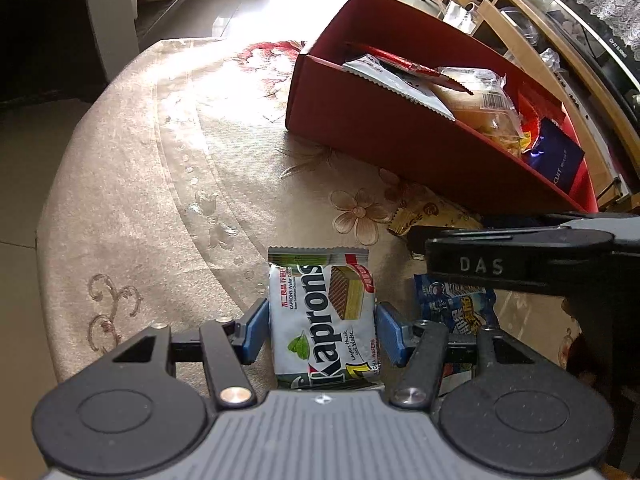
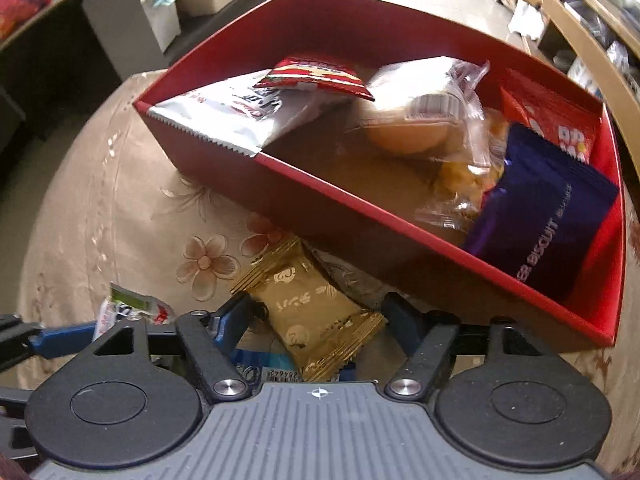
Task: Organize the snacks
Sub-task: 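Grasp the green-white Kaprons wafer pack with the left tool, then grasp the gold pastry pack with right tool while left tool holds the Kaprons pack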
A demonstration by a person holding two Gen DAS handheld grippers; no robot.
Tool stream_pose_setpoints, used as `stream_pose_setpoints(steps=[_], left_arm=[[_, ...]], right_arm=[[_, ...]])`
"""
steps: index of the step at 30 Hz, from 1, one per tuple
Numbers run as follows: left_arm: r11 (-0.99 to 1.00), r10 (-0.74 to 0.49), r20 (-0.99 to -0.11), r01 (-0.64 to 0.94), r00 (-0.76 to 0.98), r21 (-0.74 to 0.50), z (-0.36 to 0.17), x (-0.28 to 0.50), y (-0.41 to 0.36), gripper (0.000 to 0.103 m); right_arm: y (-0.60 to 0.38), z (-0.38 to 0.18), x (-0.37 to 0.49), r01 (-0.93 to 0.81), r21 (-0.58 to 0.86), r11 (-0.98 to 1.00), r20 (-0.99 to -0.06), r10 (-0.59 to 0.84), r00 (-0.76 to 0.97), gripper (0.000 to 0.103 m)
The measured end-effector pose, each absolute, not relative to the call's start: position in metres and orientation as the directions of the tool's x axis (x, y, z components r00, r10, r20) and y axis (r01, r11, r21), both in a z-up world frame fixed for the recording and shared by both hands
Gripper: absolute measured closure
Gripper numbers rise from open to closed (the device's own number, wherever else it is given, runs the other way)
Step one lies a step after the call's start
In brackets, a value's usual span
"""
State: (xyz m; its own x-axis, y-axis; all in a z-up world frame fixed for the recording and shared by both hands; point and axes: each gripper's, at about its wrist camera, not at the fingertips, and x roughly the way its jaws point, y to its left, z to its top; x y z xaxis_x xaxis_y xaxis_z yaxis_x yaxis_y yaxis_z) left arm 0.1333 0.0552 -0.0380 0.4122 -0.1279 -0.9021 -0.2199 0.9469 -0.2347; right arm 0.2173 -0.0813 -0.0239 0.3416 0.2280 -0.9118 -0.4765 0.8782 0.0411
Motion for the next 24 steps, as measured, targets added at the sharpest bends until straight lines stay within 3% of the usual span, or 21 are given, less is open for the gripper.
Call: stream_pose_setpoints(steps=[7,12,18,21,24], left_arm=[[0.947,-0.130,-0.902,-0.218,0.411,-0.236,-0.038,0.133,0.055,0.046],[0.951,-0.115,-0.904,-0.216,0.411,-0.219,-0.038,0.131,0.053,0.046],[0.956,-0.102,-0.908,-0.212,0.407,-0.202,-0.039,0.133,0.050,0.046],[0.961,-0.092,-0.909,-0.204,0.406,-0.188,-0.039,0.134,0.045,0.042],[0.962,-0.088,-0.909,-0.202,0.408,-0.185,-0.040,0.135,0.042,0.037]], right_arm=[[-0.089,-0.015,0.197,-0.472,0.053,0.880,-0.919,0.228,0.321,0.048],[-0.102,-0.010,0.179,-0.456,0.052,0.888,-0.923,0.217,0.318,0.049],[-0.112,-0.008,0.179,-0.435,0.054,0.899,-0.923,0.211,0.321,0.047],[-0.111,-0.013,0.186,-0.435,0.036,0.900,-0.925,0.195,0.328,0.042],[-0.104,-0.021,0.190,-0.439,0.017,0.898,-0.927,0.179,0.331,0.029]])
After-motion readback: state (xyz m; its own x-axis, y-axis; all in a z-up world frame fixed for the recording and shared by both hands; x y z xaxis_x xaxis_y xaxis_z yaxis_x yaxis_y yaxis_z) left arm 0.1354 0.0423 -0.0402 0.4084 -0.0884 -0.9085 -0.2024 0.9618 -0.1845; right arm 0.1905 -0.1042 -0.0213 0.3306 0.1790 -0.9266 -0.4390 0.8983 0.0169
